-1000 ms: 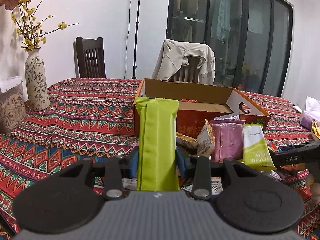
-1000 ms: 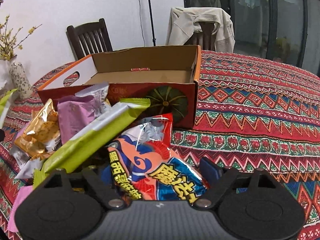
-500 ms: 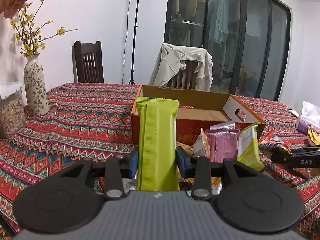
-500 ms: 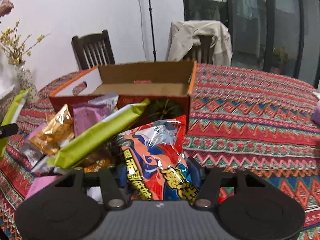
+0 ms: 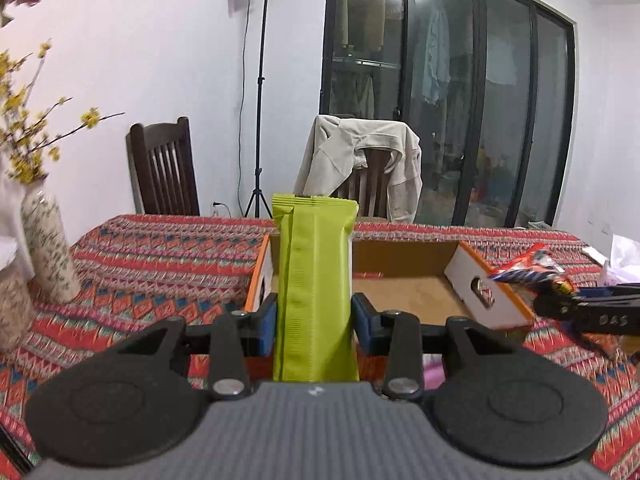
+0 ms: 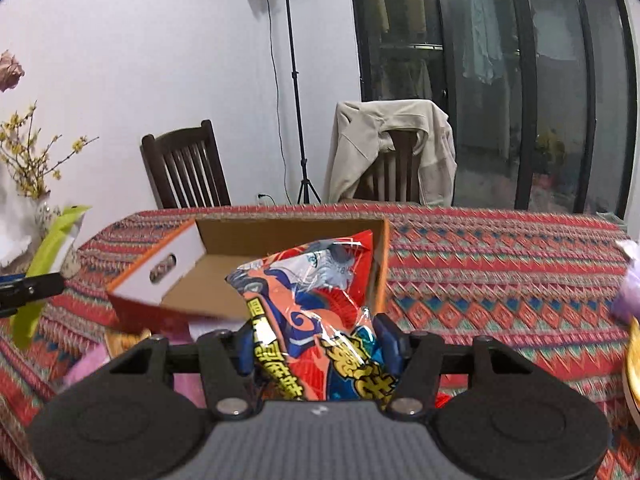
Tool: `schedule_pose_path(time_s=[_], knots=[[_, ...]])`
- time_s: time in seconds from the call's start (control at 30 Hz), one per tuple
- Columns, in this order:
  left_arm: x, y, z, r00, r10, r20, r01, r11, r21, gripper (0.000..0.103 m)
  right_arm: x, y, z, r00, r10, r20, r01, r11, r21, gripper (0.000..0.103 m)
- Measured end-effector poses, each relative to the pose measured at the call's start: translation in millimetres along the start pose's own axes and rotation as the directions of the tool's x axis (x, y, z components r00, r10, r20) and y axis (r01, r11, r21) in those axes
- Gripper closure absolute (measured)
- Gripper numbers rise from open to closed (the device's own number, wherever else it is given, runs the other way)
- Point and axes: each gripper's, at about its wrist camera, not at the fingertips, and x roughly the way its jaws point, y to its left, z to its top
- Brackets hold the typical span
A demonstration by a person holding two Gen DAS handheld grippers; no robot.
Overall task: Organize snacks
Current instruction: 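Carry both snacks over the cardboard box and open both tools to drop them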
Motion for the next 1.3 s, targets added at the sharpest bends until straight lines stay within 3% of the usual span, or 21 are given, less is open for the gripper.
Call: schedule_pose_path(time_s=[0.43, 0.73, 1.03, 1.1, 1.13, 1.23, 1.27, 1.3], knots=[[90, -16, 42, 1.000, 0.021, 0.007, -0.021, 1.000, -0.018, 0.064, 100, 18, 52, 1.000, -0.025, -0.009, 0.026, 0.997, 0.067, 0.046], [150, -7, 21, 0.995, 0.080, -0.064, -0.081, 0.996, -0.019, 0.064, 144, 15, 42, 0.997, -0.075, -0.025, 0.076, 0.995, 0.070, 0.046], [164, 2, 0, 0.991, 0.041, -0.125, -0.045, 0.999, -0.023, 0.063, 163, 14, 29, 0.994, -0.069, -0.089, 0.074, 0.996, 0.052, 0.045], [161, 2, -1, 0.993, 0.047, -0.111, -0.049, 0.999, -0.022, 0.059, 166, 14, 26, 0.992, -0.063, -0.107, 0.068, 0.997, 0.046, 0.044], [159, 2, -1, 0.994, 0.043, -0.102, -0.046, 0.999, -0.021, 0.050, 166, 13, 25, 0.992, -0.057, -0.112, 0.062, 0.997, 0.047, 0.043], [153, 0, 1, 0.996, 0.053, -0.071, -0.055, 0.998, -0.030, 0.011, 166, 12, 25, 0.992, -0.051, -0.116, 0.057, 0.997, 0.051, 0.039], [150, 0, 1, 0.997, 0.059, -0.053, -0.060, 0.998, -0.034, 0.001, 165, 11, 25, 0.992, -0.050, -0.113, 0.056, 0.997, 0.054, 0.033], [148, 0, 2, 0.998, 0.059, -0.034, -0.060, 0.997, -0.040, 0.000, 164, 10, 26, 0.993, -0.049, -0.107, 0.056, 0.997, 0.056, 0.022]])
